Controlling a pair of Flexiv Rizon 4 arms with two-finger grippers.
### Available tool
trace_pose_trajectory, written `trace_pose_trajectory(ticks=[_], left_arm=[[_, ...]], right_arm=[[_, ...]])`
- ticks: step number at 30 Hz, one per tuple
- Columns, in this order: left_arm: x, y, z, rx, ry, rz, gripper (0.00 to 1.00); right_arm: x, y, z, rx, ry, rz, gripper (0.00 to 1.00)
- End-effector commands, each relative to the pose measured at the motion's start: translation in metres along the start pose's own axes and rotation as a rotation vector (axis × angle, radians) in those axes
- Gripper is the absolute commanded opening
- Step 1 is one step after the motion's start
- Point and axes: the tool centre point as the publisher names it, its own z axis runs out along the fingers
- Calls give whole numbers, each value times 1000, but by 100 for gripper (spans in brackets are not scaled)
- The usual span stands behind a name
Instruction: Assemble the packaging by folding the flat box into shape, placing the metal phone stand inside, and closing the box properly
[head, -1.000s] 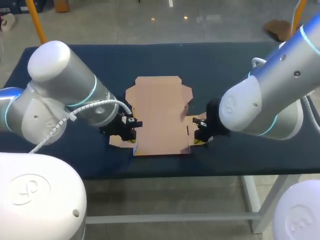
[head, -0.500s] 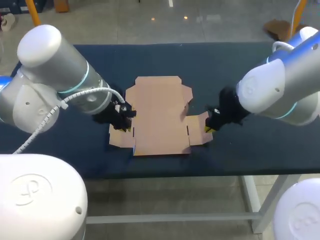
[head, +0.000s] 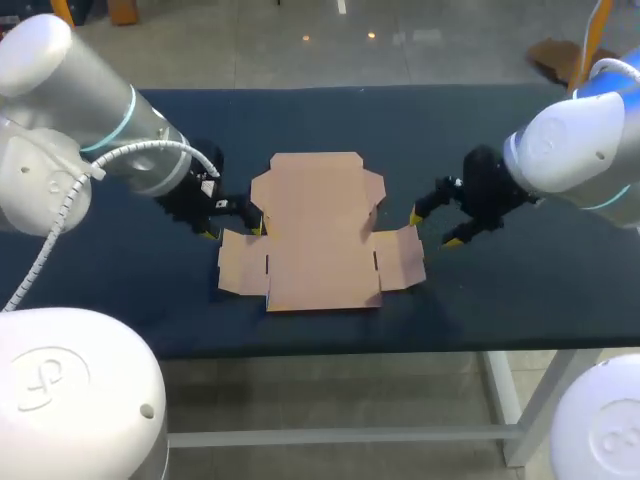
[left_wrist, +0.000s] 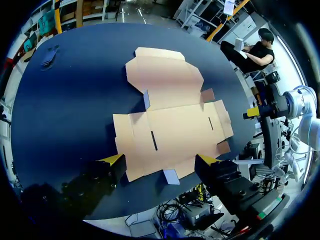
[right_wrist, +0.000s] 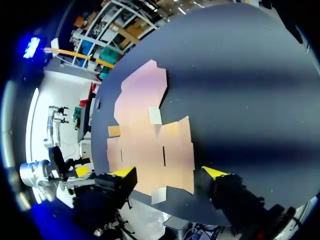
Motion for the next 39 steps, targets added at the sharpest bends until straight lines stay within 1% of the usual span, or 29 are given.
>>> trace_pose_trajectory(ticks=[1, 34, 36, 39], left_arm=[[-8, -9, -9, -31, 25, 20, 100], [-8, -9, -9, -31, 25, 20, 100], [-6, -13, -9, -34, 15, 41, 100], [-6, -20, -10, -24, 5, 47, 100]], right_arm=[[-2, 6, -6, 56, 109, -2, 100], [-2, 6, -6, 56, 109, -2, 100], [-2, 6, -6, 56, 109, -2, 100], [-2, 13, -2, 83, 121, -1, 100]])
